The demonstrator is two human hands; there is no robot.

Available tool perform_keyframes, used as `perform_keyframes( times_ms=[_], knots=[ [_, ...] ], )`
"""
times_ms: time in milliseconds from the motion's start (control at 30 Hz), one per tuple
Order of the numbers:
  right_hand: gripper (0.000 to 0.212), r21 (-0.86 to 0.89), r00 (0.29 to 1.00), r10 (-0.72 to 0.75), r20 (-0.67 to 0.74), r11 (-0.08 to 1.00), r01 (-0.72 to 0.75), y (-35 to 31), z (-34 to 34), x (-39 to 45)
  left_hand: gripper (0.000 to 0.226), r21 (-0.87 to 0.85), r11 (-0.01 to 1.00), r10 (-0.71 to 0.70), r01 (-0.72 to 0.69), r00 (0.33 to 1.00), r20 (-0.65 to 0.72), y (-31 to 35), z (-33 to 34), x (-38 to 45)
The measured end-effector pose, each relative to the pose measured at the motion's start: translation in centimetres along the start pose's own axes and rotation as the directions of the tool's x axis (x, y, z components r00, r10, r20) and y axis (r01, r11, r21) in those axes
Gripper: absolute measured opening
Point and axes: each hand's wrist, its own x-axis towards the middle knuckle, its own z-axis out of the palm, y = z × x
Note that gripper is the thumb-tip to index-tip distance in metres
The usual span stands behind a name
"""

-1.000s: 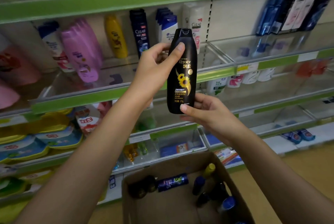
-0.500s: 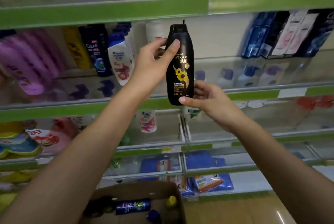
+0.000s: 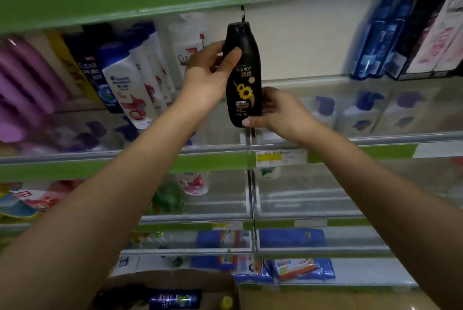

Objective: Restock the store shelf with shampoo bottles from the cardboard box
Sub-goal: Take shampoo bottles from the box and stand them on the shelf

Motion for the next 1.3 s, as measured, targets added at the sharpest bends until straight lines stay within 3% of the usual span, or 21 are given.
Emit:
perform_keyframes(
  times_ms=[100, 200, 533, 733, 900, 1067, 1300],
  knots=[
    [0.041, -0.074, 1.0, -0.001, 0.007, 0.997, 0.001, 0.6, -0.5, 1.3, 0.018, 0.031, 0.999, 0.006, -0.006, 1.0, 0.008, -1.0, 0.8, 1.0],
    [0.046, -0.119, 0.999, -0.003, -0.034, 0.993, -0.001, 1.6, -1.0, 2.4, 0.014, 0.076, 0.997, 0.029, -0.03, 0.999, 0.025, -1.8, 1.5, 2.0],
    [0.037, -0.315, 0.998, -0.03, -0.06, 0.949, 0.01, 3.0, -1.7, 6.9, 0.034, 0.094, 0.994, 0.066, -0.062, 0.997, -0.041, -4.2, 3.1, 5.4],
    [0.033, -0.248, 0.995, -0.015, -0.099, 0.969, -0.01, 3.6, -2.1, 10.1, 0.046, 0.148, 0.985, 0.109, -0.094, 0.989, -0.1, -5.6, 4.4, 7.9],
    [0.042, -0.212, 0.992, 0.024, -0.125, 0.976, -0.05, 4.0, -2.2, 12.4, 0.028, 0.2, 0.977, 0.096, -0.071, 0.989, -0.116, -6.2, 5.0, 11.0],
    [0.044, -0.179, 0.984, 0.003, -0.176, 0.983, -0.035, 4.6, -2.2, 13.8, 0.02, 0.115, 0.993, 0.047, -0.028, 0.985, -0.166, -6.7, 5.6, 12.5],
    [0.044, -0.174, 0.978, -0.025, -0.208, 0.985, -0.012, 5.1, -2.3, 15.1, 0.023, 0.087, 0.996, 0.033, -0.015, 0.976, -0.213, -7.0, 5.9, 13.5]
  ],
)
